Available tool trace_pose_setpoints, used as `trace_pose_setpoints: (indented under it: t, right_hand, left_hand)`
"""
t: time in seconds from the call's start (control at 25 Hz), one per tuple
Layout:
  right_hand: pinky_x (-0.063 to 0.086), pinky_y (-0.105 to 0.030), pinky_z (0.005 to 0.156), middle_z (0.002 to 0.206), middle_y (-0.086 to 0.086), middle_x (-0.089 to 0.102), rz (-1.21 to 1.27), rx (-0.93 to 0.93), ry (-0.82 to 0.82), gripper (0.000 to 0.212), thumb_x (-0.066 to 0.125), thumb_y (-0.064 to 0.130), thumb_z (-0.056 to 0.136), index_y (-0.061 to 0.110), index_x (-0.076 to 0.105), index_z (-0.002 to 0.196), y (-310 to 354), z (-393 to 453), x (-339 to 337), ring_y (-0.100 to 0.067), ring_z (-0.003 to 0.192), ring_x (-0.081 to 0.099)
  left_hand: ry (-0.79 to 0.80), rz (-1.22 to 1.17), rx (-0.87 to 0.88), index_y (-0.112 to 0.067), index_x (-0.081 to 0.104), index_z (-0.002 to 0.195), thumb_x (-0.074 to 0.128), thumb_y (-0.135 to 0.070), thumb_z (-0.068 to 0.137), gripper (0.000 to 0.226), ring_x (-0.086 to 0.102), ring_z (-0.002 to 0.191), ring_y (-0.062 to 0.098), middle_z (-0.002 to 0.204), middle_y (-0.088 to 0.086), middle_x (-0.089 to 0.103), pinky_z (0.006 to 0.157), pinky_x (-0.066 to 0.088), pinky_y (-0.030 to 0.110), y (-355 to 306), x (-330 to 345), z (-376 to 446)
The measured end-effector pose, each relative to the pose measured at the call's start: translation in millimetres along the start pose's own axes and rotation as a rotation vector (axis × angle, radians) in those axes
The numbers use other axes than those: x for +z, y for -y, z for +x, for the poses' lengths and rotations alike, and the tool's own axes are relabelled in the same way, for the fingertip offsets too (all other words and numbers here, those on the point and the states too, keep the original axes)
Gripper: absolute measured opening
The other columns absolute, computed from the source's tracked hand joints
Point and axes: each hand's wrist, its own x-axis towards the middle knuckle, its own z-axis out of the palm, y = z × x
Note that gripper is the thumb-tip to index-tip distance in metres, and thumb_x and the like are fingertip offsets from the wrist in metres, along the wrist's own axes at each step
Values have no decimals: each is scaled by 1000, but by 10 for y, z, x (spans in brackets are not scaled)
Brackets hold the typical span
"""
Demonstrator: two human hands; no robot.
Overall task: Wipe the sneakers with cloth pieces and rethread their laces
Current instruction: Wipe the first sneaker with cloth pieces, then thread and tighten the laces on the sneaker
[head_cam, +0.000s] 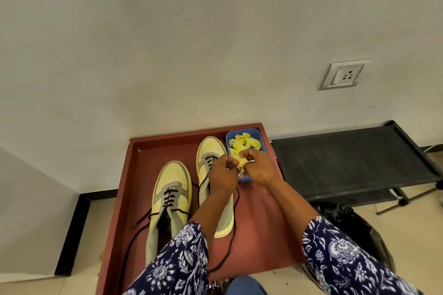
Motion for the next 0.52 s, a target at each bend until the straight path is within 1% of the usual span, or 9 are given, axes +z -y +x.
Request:
trace_pose_setpoints:
  t: [0.04,0.12,0.2,0.24,0.28,0.36,0.52]
  right_hand:
    - [45,-28,91,118,-9,64,-16,6,-24,32,52,-3,82,4,61,112,-56,34,-26,-24,110,58]
    - [45,-28,84,109,-10,67,-79,24,-69,23,53,1,83,3,65,103,-149,73,-58,-25,102,60]
    - [46,-30,80,101,-14,68,-96,42,-110,18,54,2,84,-1,66,96,-232,107,-65,-27,97,61]
    - [46,-30,79,100,-16,68,-86,45,-125,16,55,2,84,-2,66,95,-269,122,-58,-28,95,61]
    - [45,-27,76,99,-15,69,-77,52,-137,15,56,3,84,-1,66,95,-297,136,-50,-28,95,62]
    - [41,-23,74,101,-13,69,-81,59,-152,16,57,6,86,2,67,97,-342,170,-19,-26,97,63]
    - [44,-27,82,108,-12,68,-95,82,-164,21,56,7,87,3,67,104,-388,216,43,-26,101,62]
  left_hand:
    - [13,-1,-7,-9,62,84,56,5,81,16,58,75,14,84,4,62,61,41,7,2,65,32]
    - [45,20,-27,-3,66,92,53,6,82,19,62,88,21,95,9,68,79,49,22,59,192,122]
    - [105,33,-56,-2,65,102,48,4,85,25,62,102,26,108,13,67,93,49,35,134,311,199]
    - [139,29,-79,-3,64,106,45,2,87,27,60,107,27,112,14,65,96,48,39,153,351,214]
    - [169,27,-100,-3,63,109,43,0,89,29,58,110,28,116,15,64,98,47,41,173,388,223]
    - [217,40,-121,-3,59,116,39,-1,90,33,55,116,28,122,14,60,101,44,41,186,429,224]
    - [312,66,-146,-2,41,136,36,2,90,46,39,132,26,143,13,42,111,33,37,193,443,241]
